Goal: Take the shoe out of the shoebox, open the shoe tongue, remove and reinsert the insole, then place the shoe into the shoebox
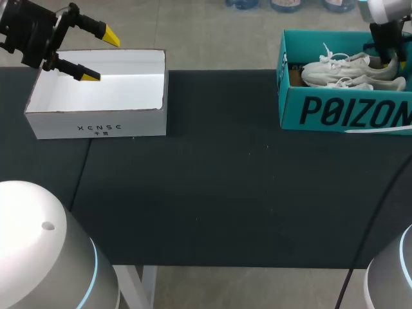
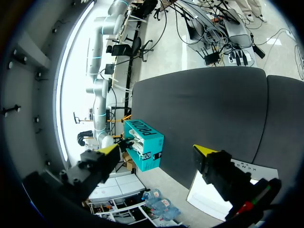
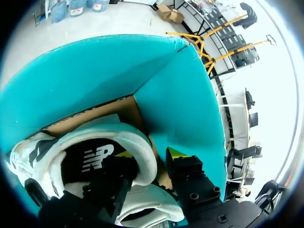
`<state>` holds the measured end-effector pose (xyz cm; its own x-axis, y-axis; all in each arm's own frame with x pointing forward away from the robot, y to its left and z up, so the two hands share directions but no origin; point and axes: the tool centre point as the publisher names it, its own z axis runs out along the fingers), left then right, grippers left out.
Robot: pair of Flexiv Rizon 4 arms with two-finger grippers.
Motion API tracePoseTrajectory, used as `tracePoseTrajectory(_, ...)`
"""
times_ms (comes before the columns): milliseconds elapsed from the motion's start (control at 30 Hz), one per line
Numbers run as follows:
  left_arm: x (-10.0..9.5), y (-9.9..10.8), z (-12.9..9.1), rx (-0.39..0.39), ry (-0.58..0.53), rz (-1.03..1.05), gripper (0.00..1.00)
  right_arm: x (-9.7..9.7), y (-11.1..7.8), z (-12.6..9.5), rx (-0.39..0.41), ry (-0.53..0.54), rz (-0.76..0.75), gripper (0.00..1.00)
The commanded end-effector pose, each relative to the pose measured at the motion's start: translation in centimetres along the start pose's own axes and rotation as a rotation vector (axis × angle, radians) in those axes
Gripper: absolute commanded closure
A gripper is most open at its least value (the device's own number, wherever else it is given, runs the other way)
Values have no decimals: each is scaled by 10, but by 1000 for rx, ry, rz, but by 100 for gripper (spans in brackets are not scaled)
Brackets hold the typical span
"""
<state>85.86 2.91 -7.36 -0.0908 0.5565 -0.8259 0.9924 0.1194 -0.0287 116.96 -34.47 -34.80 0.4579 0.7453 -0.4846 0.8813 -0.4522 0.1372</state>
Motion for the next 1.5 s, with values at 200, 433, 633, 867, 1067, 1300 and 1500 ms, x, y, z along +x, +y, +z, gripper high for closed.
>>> tracePoseTrajectory(200,0,0,0,0,3,0,0,-5,-4,-20,8,-2,-15,0)
tracePoseTrajectory(433,0,0,0,0,3,0,0,-4,-9,-37,-16,2,-36,0)
tracePoseTrajectory(633,0,0,0,0,3,0,0,-4,-13,-66,-49,60,-47,0)
tracePoseTrajectory(867,0,0,0,0,3,0,0,-6,-25,-106,-94,144,-81,0)
tracePoseTrajectory(1067,0,0,0,0,3,0,0,-10,-36,-134,-137,223,-130,0)
tracePoseTrajectory(1300,0,0,0,0,3,0,0,-23,-51,-171,-241,356,-223,0)
tracePoseTrajectory(1500,0,0,0,0,3,0,0,-36,-69,-194,-329,473,-341,0)
